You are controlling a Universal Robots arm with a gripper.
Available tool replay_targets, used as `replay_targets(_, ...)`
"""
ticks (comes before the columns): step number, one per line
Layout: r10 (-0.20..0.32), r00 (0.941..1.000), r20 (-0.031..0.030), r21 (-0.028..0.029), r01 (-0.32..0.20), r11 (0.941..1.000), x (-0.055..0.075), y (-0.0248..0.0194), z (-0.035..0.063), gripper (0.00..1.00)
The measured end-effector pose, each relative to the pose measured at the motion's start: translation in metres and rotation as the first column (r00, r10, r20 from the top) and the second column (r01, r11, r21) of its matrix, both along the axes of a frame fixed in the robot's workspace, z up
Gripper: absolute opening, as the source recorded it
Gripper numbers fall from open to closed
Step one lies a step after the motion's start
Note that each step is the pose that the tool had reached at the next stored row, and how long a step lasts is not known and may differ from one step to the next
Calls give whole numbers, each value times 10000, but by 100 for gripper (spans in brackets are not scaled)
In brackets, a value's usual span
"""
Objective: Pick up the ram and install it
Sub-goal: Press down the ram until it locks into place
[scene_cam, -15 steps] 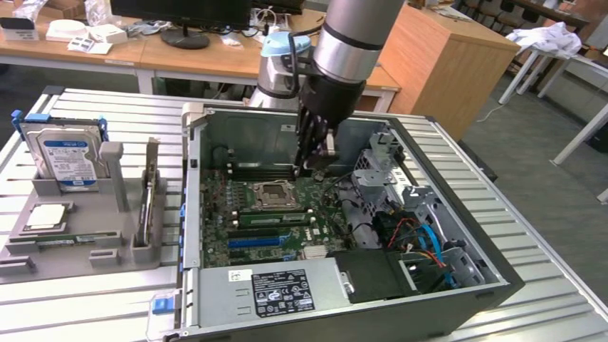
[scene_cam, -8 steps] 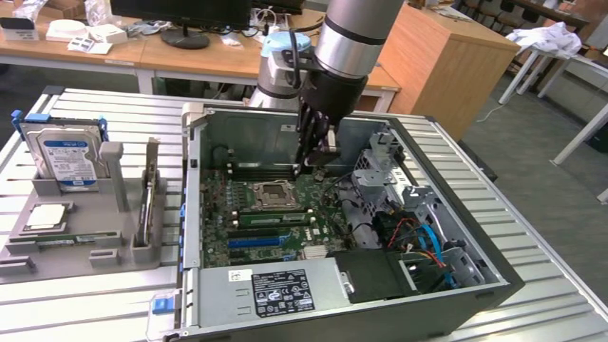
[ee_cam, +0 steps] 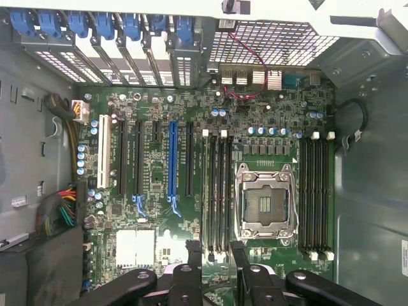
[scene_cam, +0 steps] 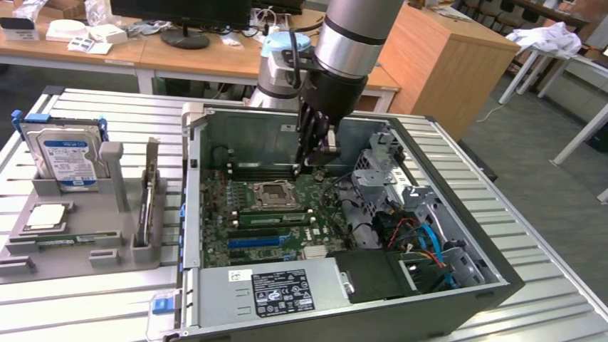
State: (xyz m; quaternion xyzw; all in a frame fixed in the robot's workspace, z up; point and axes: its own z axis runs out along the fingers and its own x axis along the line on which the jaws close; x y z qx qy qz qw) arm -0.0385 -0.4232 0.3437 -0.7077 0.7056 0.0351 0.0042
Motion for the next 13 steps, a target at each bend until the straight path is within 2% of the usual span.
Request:
replay_targets(4, 0, 10000, 0, 0, 0, 10000, 0, 0, 0, 29)
replay_targets(6, 0, 10000, 0, 0, 0, 10000, 0, 0, 0, 17)
replay_targets(7, 0, 10000, 0, 0, 0, 10000, 0, 0, 0, 17)
replay_targets(8, 1, 10000, 0, 0, -1, 10000, 0, 0, 0, 11)
replay_targets(13, 0, 10000, 0, 0, 0, 10000, 0, 0, 0, 11)
